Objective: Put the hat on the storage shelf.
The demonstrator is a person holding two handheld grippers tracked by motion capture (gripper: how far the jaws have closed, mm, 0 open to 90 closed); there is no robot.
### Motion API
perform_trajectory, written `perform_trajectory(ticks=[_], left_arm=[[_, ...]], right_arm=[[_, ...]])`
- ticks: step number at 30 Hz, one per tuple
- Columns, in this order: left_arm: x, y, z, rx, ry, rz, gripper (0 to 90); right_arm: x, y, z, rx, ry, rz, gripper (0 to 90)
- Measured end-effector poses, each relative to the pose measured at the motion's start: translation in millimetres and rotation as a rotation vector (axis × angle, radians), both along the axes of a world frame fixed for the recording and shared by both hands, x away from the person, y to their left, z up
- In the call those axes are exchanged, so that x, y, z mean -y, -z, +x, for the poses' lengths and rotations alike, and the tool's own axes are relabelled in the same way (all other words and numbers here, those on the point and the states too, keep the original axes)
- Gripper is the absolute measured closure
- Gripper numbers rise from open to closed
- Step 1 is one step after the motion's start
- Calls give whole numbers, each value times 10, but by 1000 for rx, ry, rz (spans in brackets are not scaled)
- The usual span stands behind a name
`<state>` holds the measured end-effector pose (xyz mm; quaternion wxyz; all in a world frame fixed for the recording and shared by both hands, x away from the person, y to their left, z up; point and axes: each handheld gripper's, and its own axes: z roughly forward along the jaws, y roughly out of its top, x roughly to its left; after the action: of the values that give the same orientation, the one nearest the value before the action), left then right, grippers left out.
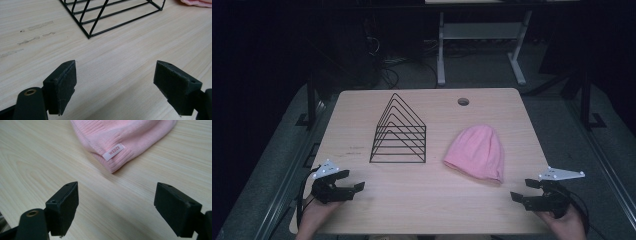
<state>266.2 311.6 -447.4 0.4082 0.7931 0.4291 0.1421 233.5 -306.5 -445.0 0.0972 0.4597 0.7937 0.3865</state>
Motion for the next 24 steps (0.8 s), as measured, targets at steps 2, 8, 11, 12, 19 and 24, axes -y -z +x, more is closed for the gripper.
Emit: perform_trajectory(ticks=[2,8,11,12,19,24], left_arm=[[4,-6,-3,0,-4,-1,182],[-2,-1,-16,4,1,6,182],[-4,3,-27,1,-2,8,182],[4,1,-35,1,-5,5,182],[27,9,-35,-1,2,6,182],[1,-1,-40,3,-7,-1,182]], right_arm=[[-12,-2,-1,0,-4,-3,196],[-46,-16,12,-8,-13,-5,193],[-94,-30,33,-2,-29,-17,188],[-112,-41,40,-2,-35,-17,188],[-207,-129,121,8,-72,-6,187],[-239,-236,202,10,-90,30,187]])
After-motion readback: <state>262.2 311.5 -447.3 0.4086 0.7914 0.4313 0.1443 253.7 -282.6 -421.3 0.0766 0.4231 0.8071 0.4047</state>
